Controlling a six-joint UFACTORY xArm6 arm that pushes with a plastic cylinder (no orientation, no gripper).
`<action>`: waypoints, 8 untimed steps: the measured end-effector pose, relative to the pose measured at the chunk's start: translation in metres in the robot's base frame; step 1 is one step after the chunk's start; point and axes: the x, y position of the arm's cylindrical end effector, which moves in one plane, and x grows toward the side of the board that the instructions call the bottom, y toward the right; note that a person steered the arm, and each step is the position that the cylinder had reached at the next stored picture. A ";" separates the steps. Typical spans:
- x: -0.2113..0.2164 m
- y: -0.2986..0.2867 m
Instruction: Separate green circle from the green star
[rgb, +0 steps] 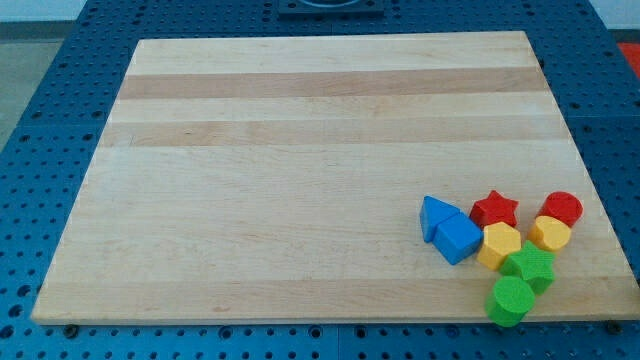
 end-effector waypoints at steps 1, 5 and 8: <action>0.000 -0.036; 0.000 -0.120; 0.001 -0.179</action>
